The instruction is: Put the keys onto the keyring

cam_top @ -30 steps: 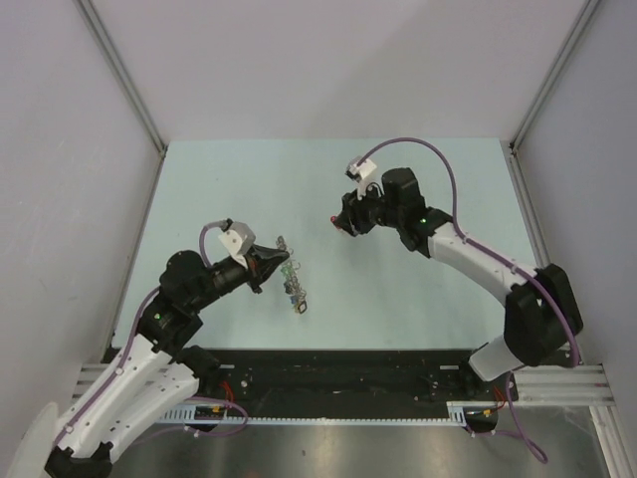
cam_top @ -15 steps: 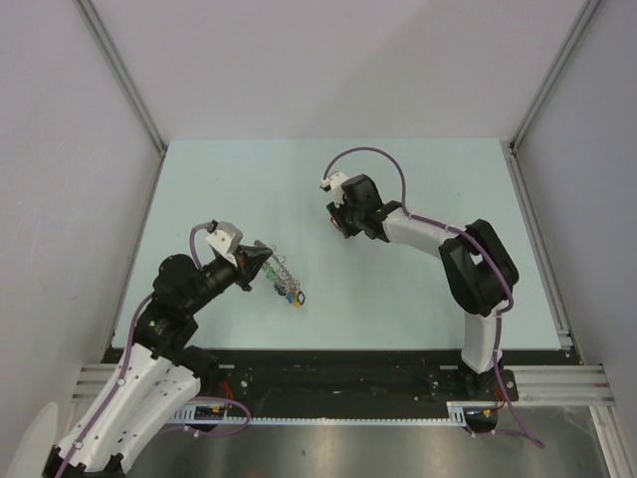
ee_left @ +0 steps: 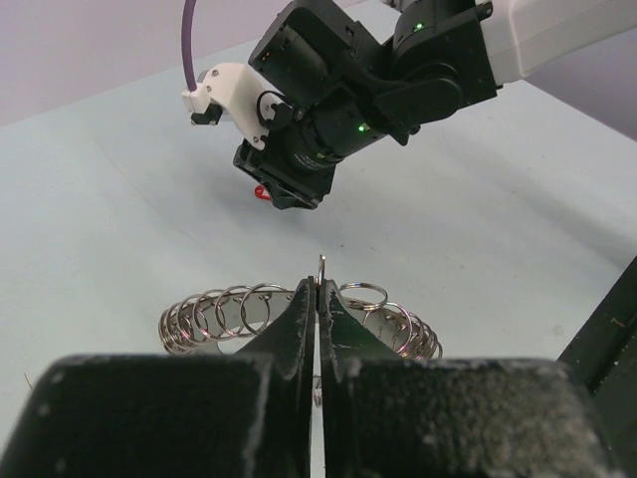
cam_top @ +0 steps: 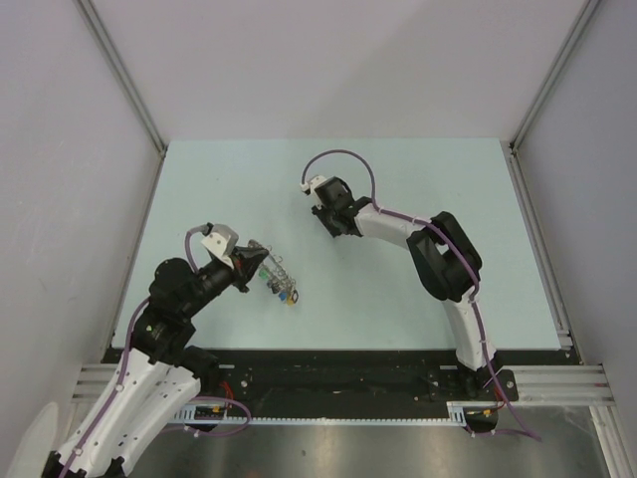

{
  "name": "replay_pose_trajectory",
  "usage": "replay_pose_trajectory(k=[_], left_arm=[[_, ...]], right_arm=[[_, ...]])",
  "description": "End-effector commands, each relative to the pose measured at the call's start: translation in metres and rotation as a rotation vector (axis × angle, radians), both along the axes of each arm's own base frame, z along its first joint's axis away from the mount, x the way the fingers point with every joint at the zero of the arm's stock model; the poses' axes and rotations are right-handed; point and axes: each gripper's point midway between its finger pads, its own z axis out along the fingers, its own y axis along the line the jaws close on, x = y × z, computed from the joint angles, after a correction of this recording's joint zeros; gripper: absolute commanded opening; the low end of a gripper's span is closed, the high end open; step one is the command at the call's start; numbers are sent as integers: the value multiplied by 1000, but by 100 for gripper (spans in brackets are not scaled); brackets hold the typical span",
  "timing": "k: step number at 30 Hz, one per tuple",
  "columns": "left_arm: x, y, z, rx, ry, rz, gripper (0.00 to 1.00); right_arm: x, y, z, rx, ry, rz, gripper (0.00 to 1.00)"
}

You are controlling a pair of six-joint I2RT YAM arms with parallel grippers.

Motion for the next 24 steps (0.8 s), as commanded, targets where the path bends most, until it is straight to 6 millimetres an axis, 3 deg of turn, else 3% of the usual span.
replay_pose_trajectory(k=[1, 13, 16, 17, 19, 20, 22, 24], left_arm=[[2, 3, 21, -24, -84, 12, 0], [1, 1, 21, -28, -85, 0, 0], [1, 1, 21, -26, -85, 1, 0], [1, 1, 21, -27, -84, 2, 0], [1, 2, 21, -26, -86, 3, 0], [1, 1, 20, -25, -83, 1, 0], [1, 1, 21, -26, -85, 1, 1], [1, 1, 21, -25, -86, 1, 0]], right_arm=[[6, 0, 2, -37, -5, -44, 31], [3, -7, -7, -93, -4, -90, 26], [2, -5, -5, -85, -3, -83, 17], [2, -5, -5, -87, -2, -82, 8], [0, -4, 9, -77, -22, -74, 1], [-5, -6, 9, -74, -16, -69, 0], [-7, -4, 32, -20, -42, -59, 0], [-15, -8, 39, 14, -51, -49, 0]])
